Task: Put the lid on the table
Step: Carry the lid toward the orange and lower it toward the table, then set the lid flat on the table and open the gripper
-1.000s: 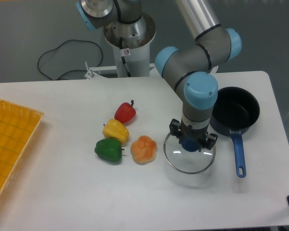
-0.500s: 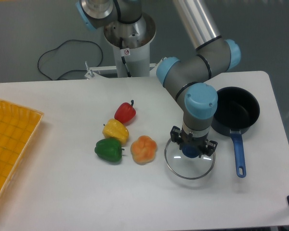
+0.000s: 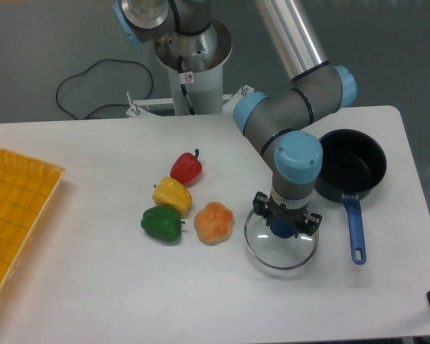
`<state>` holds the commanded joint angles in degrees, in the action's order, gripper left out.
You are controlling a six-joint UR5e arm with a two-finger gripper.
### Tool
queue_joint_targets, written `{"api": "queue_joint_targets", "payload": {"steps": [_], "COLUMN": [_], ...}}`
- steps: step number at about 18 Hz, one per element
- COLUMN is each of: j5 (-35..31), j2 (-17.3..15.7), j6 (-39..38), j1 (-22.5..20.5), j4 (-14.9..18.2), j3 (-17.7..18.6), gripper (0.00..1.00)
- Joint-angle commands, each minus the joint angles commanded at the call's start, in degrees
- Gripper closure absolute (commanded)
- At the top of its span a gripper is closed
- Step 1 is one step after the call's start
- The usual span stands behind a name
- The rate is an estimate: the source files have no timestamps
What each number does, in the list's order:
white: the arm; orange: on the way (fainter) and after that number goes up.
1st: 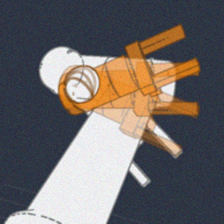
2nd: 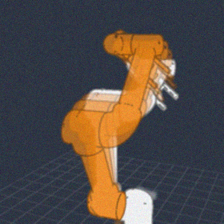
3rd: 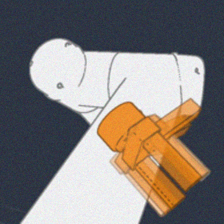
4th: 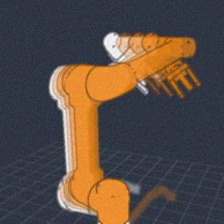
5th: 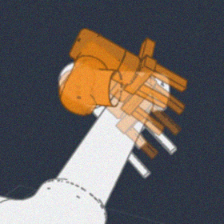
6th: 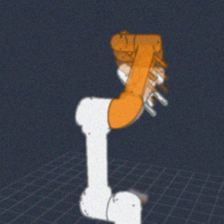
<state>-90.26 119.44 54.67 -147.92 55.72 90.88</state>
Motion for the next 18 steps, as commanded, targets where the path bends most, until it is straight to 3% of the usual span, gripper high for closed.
{"api": "queue_joint_targets", "payload": {"steps": [6,18], "j5": [-0.09,-0.26], "j2": [1.14,1.58], "j6": [-0.53,-2.03], "j1": [0.70,0.88], "j4": [-1.84,-2.11], "j3": [0.00,0.44], "gripper": [0.47,0.46]}}
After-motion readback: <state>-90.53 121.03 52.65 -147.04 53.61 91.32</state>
